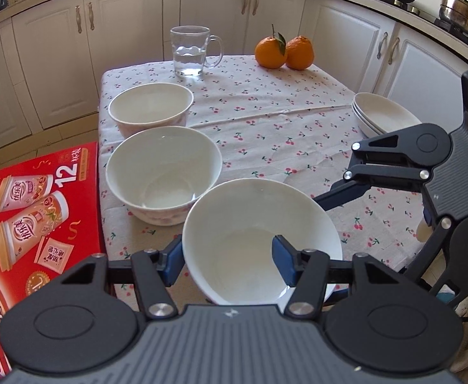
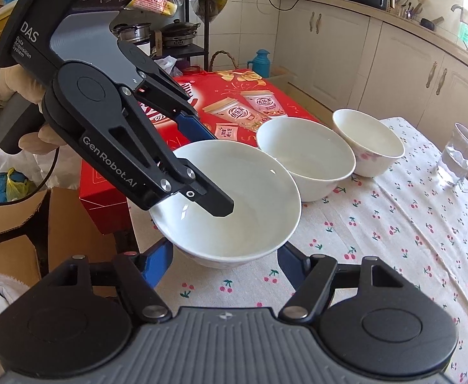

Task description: Organize plates and bowls

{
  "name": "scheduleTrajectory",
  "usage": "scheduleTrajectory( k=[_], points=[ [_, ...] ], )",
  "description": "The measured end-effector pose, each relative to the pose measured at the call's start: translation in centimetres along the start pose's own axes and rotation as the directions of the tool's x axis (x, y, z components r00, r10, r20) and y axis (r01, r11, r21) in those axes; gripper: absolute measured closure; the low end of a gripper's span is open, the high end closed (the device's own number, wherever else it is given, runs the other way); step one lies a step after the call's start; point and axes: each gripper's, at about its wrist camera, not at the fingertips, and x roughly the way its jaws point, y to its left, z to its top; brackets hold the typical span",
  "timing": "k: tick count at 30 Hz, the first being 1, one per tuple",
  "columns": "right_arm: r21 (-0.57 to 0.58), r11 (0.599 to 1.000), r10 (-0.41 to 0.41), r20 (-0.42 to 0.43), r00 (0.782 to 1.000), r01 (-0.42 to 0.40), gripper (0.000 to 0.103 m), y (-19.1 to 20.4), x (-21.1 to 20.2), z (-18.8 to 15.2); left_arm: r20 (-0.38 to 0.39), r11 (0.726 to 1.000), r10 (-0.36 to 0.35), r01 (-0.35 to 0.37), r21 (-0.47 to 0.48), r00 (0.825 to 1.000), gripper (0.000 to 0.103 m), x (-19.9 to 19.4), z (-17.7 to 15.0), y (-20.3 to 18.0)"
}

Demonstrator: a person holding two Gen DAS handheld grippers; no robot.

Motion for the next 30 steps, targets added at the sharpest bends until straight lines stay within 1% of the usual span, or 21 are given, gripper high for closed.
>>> scheduleTrajectory(
  k=[8, 18, 30],
  points=[
    [0.055, 0.996, -0.073, -0.002, 0.997, 0.073, 0.027, -1.7, -2.6, -2.0, 0.006, 0.996, -0.057, 0.057, 0.07, 0.998, 0.046, 1.7, 2.4, -2.9],
    [0.131, 0.979, -0.153, -0.016, 0.988, 0.154, 0.027, -3.9, -5.2, -4.9, -0.009, 0.982, -0.126, 0.126, 0.141, 0.992, 0.046, 4.7, 4.7, -6.1],
    [0.192, 0.96, -0.198, -0.04, 0.979, 0.202, 0.027, -5.7, -6.0, -6.9, -0.033, 0.972, -0.167, 0.17, 0.165, 0.985, 0.046, 7.4, 6.2, -7.8]
  ],
)
